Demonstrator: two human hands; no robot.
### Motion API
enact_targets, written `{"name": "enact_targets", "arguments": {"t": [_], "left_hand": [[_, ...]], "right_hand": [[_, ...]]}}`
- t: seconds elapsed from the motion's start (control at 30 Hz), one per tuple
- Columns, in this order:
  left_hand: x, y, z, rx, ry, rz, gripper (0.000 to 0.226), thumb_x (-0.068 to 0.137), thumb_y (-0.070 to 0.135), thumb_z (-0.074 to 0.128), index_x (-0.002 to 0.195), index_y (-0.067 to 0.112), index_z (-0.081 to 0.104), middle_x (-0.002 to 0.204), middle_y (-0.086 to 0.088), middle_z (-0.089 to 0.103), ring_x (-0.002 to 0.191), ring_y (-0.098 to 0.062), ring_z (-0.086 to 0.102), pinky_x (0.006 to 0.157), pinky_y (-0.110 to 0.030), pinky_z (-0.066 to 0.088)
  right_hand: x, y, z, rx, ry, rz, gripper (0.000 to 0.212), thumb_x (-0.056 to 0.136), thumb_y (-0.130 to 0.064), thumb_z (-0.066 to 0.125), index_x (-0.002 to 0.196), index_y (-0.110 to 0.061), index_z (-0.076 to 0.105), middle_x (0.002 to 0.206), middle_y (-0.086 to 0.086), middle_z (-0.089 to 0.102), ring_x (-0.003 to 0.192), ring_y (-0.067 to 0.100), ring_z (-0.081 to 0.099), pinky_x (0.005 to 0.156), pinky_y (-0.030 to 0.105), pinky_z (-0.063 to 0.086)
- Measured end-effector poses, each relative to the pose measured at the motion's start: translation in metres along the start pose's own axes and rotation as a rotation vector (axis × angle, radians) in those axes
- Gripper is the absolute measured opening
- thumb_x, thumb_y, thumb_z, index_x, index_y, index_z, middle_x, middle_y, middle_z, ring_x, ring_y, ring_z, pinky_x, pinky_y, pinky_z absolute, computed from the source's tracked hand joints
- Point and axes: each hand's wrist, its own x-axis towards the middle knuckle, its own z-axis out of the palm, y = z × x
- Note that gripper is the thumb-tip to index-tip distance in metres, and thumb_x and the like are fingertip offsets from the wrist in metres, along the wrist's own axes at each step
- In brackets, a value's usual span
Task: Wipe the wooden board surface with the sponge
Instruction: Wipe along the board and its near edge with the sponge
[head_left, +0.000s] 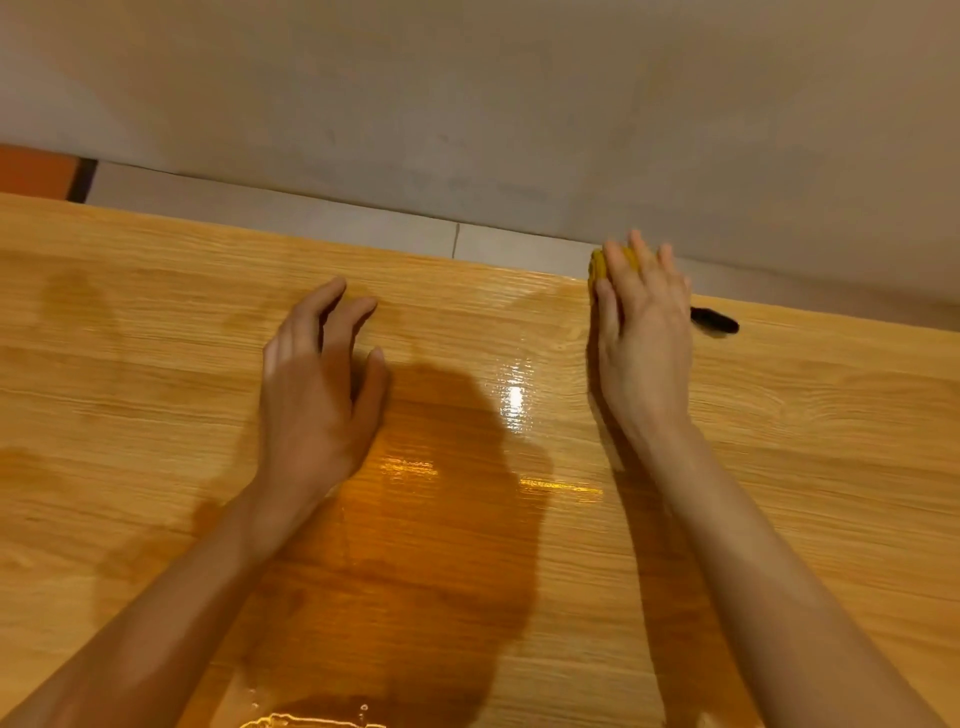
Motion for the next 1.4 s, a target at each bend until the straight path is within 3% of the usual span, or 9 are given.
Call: {"name": "enact_targets", "arguments": {"t": [0.2,0.4,0.63,0.73,0.87,1.0,1.1,1.27,1.4], "left_hand": [[0.001,-0.001,-0.001,0.021,0.002,0.021,0.044,0.101,0.030,0.048,0.141,0.010,0.051,0.151,-0.013,0.041,0.136,-0.031,0.045,0.108,-0.045,0.033],[0.000,0.000,-0.002,0.025,-0.007,0.008,0.044,0.101,0.026,0.049,0.141,0.010,0.051,0.152,-0.012,0.041,0.137,-0.031,0.044,0.108,-0.045,0.034],[0.002,0.002,-0.004,0.057,-0.025,-0.020,0.045,0.100,0.028,0.048,0.140,0.010,0.052,0.152,-0.013,0.041,0.134,-0.034,0.046,0.106,-0.048,0.037],[0.001,0.002,-0.003,0.071,-0.023,0.001,0.044,0.099,0.023,0.052,0.140,0.005,0.052,0.151,-0.018,0.042,0.135,-0.037,0.046,0.108,-0.051,0.038],[0.001,0.002,-0.002,0.087,-0.027,0.011,0.045,0.100,0.023,0.050,0.141,0.005,0.051,0.152,-0.019,0.042,0.138,-0.037,0.042,0.109,-0.050,0.035],[0.001,0.002,-0.002,0.094,-0.030,0.007,0.045,0.101,0.027,0.046,0.142,0.008,0.050,0.153,-0.016,0.041,0.140,-0.035,0.040,0.110,-0.048,0.034],[0.001,0.002,-0.002,0.085,-0.033,0.008,0.045,0.101,0.026,0.047,0.142,0.008,0.050,0.153,-0.016,0.041,0.141,-0.034,0.040,0.111,-0.047,0.033],[0.001,0.000,0.000,0.088,-0.019,0.027,0.044,0.102,0.026,0.046,0.141,0.006,0.051,0.151,-0.019,0.042,0.136,-0.038,0.044,0.108,-0.051,0.037],[0.001,-0.001,0.001,0.098,-0.006,0.024,0.043,0.101,0.026,0.046,0.140,0.008,0.052,0.151,-0.019,0.043,0.135,-0.040,0.045,0.106,-0.053,0.038]], "right_hand": [[-0.105,-0.003,0.008,0.021,-0.041,-0.151,0.045,0.103,-0.014,0.043,0.147,-0.017,0.037,0.158,0.004,0.027,0.151,0.026,0.011,0.123,0.050,0.011],[0.005,-0.037,0.026,0.033,-0.033,-0.052,0.042,0.106,-0.024,0.032,0.147,-0.020,0.039,0.158,0.001,0.029,0.150,0.023,0.011,0.124,0.038,0.004],[-0.104,-0.040,0.042,0.034,-0.104,-0.145,0.046,0.102,-0.020,0.044,0.147,-0.021,0.037,0.159,0.002,0.025,0.151,0.026,0.007,0.124,0.046,0.006],[-0.040,-0.059,0.051,-0.005,-0.066,-0.197,0.043,0.104,-0.021,0.039,0.147,-0.019,0.039,0.158,0.005,0.029,0.150,0.029,0.012,0.123,0.046,0.008],[0.002,-0.091,0.069,-0.046,0.012,-0.010,0.043,0.106,-0.025,0.030,0.148,-0.020,0.037,0.157,0.004,0.030,0.150,0.027,0.013,0.124,0.044,0.006],[-0.016,-0.089,0.068,-0.147,-0.071,-0.251,0.046,0.105,-0.030,0.033,0.150,-0.021,0.031,0.158,0.006,0.028,0.149,0.029,0.013,0.123,0.044,0.009],[0.009,-0.050,0.039,-0.190,-0.022,-0.213,0.038,0.103,-0.033,0.036,0.134,-0.017,0.050,0.130,0.012,0.055,0.124,0.035,0.044,0.110,0.041,0.027],[0.020,0.029,-0.023,-0.309,0.010,0.113,0.037,0.104,-0.028,0.029,0.103,-0.006,0.059,0.105,0.024,0.061,0.101,0.038,0.049,0.101,0.044,0.032],[0.033,-0.020,0.004,-0.284,0.066,0.151,0.043,0.104,-0.024,0.029,0.089,0.000,0.062,0.095,0.027,0.065,0.089,0.040,0.056,0.075,0.043,0.037]]}}
